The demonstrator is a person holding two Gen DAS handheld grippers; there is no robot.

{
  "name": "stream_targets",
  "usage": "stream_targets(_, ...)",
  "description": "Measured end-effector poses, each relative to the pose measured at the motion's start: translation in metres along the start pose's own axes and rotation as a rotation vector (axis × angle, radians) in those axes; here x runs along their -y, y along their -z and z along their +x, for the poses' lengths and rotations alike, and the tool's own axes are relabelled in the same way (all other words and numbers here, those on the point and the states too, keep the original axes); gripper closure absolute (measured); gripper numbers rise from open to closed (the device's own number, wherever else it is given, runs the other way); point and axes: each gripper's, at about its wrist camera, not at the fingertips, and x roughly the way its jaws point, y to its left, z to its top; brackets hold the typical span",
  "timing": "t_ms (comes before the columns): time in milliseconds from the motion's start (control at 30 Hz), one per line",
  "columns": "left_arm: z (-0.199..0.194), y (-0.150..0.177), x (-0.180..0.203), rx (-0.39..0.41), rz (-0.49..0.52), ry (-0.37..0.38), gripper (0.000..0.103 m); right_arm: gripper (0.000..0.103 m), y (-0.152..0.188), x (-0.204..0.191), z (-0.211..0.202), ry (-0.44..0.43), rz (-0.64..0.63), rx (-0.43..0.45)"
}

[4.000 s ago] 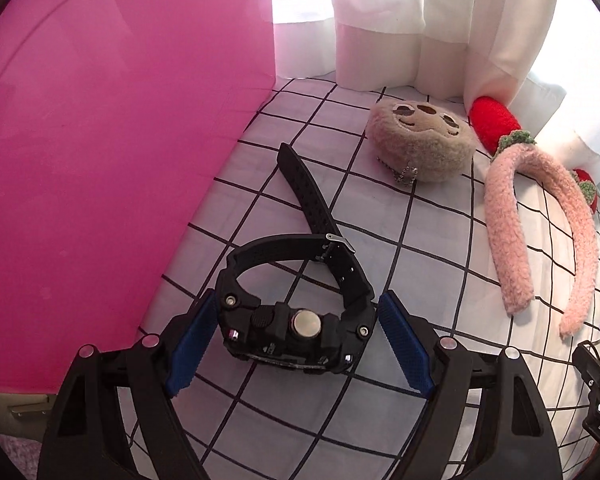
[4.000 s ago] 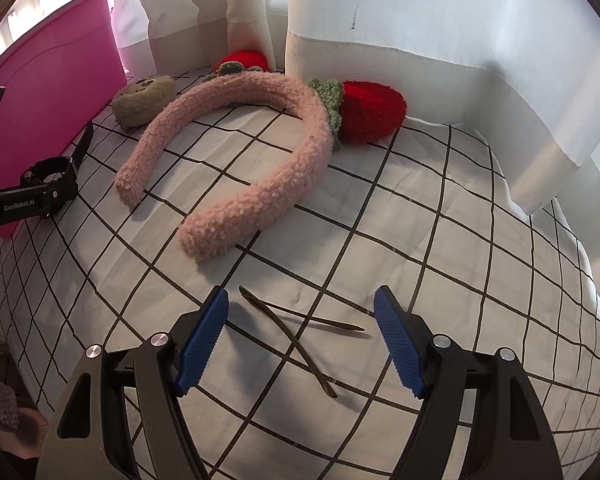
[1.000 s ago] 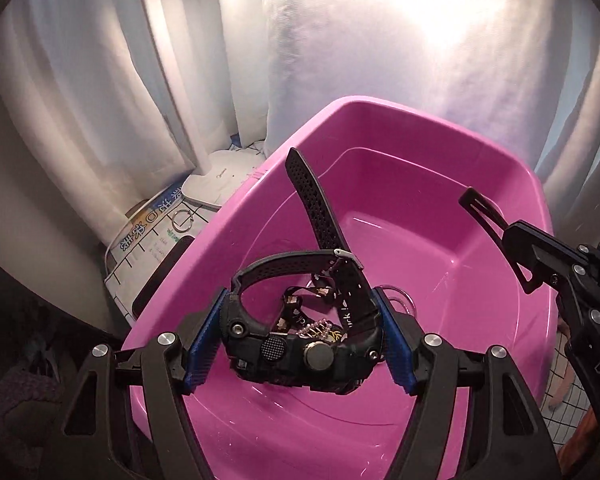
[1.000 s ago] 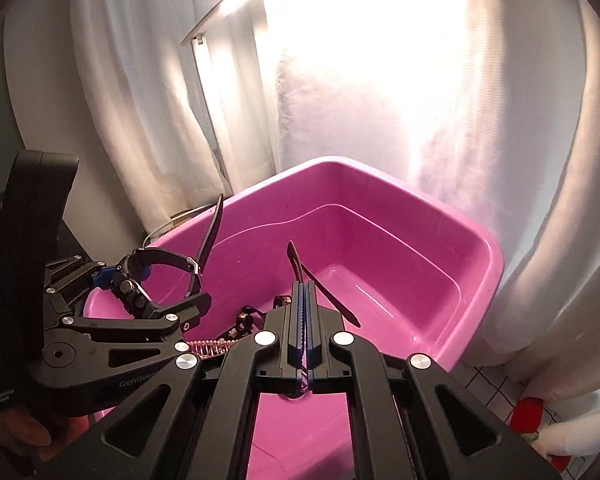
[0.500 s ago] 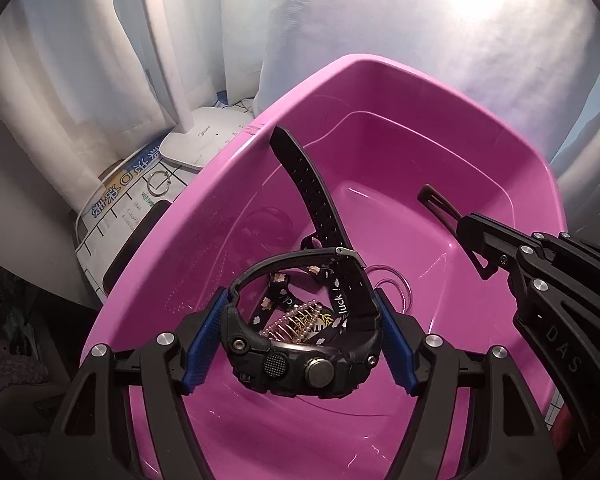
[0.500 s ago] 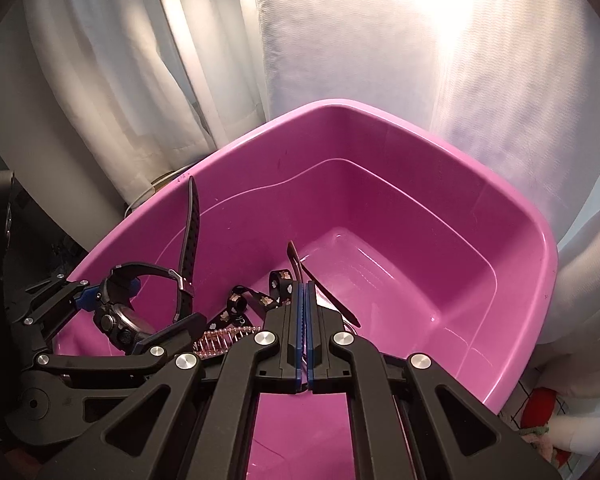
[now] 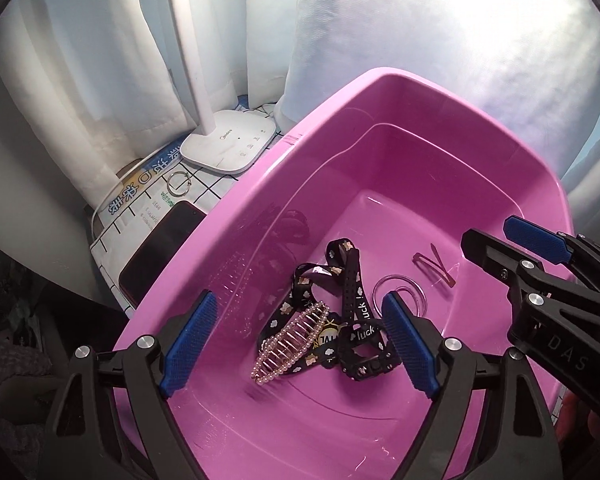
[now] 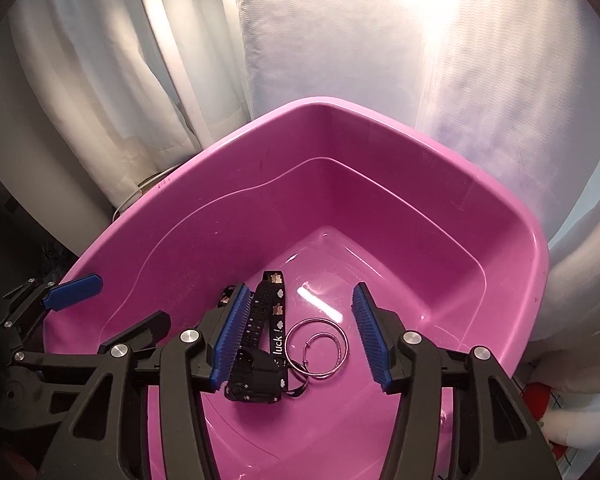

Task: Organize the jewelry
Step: 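Drop the watch and hairpin into the pink tub with both tools, then move the left tool toward the sloth clip while the right tool approaches the headband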

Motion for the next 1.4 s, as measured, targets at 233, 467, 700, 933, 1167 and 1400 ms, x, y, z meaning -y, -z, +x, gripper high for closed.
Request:
stream_targets(233,-0.017,0.006,0.001,0.028,-0.007,-0.009,0.02,0.051,0.008,0.008,-0.04,-0.036,0.041,0.094)
stream_targets(467,-0.053,0.013,0.042,0.092,0.054,0.036,0.02,0.05,0.04,0.035,-0.096,-0.024,0.134,0.197)
stream_targets(700,-0.082,0.022,0.108,0.121,0.144,0.149,0.02,0.049,0.095,0.088,-0.15,0.066,0.257,0.248)
stream_targets(933,-0.104,0.039,0.185,0.131,0.264,0.264,0.02,0.048,0.159,0.148,-0.191,0.198,0.394,0.257)
stream_targets(1167,-0.086,0.066,0.252,0.09,0.368,0.316,0.018,0.048,0.22,0.197,-0.195,0.266,0.522,0.216)
stream_targets(1400,-0.028,0.08,0.286,0.005,0.395,0.291,0.018,0.047,0.254,0.225,-0.169,0.279,0.59,0.156)
